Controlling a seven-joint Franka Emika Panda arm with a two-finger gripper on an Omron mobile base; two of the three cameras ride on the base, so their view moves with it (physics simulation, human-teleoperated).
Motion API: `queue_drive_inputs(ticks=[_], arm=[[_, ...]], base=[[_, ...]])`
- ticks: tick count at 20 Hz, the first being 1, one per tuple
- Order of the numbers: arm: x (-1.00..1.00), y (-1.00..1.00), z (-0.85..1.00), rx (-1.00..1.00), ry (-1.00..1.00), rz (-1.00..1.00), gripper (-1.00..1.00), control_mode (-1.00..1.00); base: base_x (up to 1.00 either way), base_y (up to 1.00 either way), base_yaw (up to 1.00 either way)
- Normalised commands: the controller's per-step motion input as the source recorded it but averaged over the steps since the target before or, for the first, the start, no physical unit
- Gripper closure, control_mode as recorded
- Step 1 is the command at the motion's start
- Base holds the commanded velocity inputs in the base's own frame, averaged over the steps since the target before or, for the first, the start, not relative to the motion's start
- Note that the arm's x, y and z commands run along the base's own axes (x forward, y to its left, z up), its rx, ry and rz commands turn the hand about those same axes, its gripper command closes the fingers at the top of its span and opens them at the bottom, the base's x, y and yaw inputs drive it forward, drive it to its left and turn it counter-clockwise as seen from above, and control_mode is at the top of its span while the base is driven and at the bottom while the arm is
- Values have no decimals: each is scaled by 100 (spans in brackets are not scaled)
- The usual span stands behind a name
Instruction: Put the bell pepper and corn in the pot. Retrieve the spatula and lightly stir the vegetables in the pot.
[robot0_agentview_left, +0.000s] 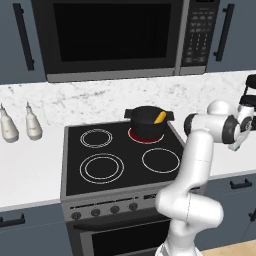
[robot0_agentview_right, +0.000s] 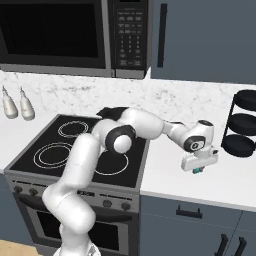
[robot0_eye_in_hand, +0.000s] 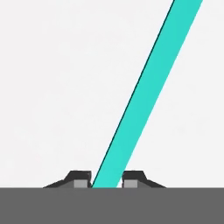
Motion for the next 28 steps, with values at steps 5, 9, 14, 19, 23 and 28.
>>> queue_drive_inputs(ticks=[5,9,14,19,23,28], arm=[[-65,5,95,-13,-5,18,100,-100],[-86,60,100,-52,-8,20,100,-100],[-63,100,100,-69,-4,15,100,-100],[-23,100,100,-64,-3,12,100,-100],[0,98,100,-55,0,0,100,-100],[0,95,100,-47,0,0,100,-100]], base=[[0,0,0],[0,0,0],[0,0,0],[0,0,0],[0,0,0],[0,0,0]])
